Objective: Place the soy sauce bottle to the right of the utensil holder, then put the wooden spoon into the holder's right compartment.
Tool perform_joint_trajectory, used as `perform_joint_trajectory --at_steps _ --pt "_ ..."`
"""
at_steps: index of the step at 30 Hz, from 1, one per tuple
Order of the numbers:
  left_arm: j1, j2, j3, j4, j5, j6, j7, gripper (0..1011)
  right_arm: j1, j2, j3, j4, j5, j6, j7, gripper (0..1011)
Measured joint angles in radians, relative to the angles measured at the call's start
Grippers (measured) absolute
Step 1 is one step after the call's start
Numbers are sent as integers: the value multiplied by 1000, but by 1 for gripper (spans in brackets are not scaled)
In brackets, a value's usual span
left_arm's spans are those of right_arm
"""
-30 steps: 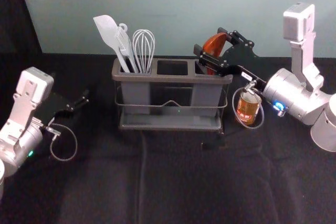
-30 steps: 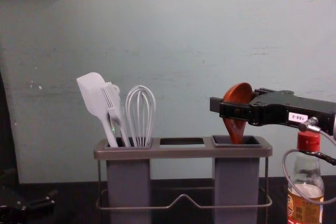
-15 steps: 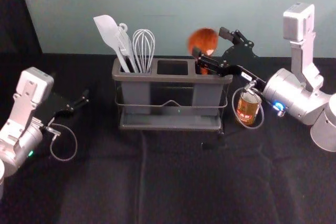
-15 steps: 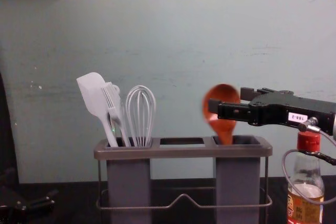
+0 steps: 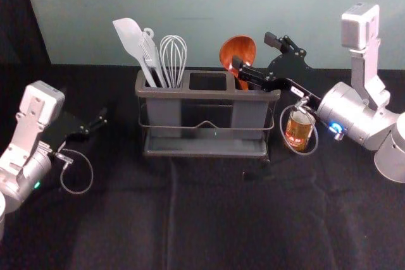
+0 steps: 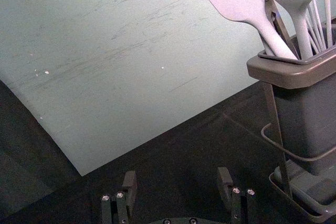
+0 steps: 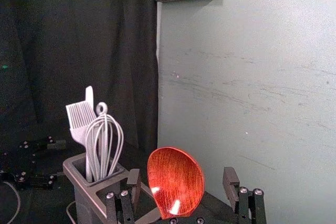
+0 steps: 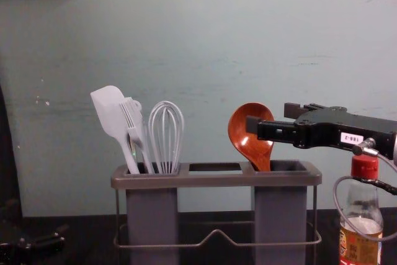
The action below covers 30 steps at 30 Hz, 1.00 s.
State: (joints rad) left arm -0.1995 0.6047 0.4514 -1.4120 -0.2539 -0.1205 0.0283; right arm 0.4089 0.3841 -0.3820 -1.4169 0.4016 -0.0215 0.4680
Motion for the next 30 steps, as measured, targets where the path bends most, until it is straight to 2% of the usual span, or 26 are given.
perform_joint_trajectory --at_steps 5,8,17,23,27,30 --pt "0 0 0 0 0 0 0 1005 0 0 0 -2 -1 1 -2 1002" --pt "0 0 0 0 0 0 0 1005 -9 5 5 -28 -10 19 -23 1002" --pt "0 0 0 0 0 0 0 1005 -62 32 40 -162 -25 106 -94 1002" --pt "0 0 0 0 0 0 0 1005 -148 62 92 -298 -32 157 -160 1002" --pt "0 0 0 0 0 0 0 1005 -246 77 140 -383 -35 159 -200 1002" --pt "0 0 0 0 0 0 0 1005 -298 80 162 -414 -35 150 -212 1002"
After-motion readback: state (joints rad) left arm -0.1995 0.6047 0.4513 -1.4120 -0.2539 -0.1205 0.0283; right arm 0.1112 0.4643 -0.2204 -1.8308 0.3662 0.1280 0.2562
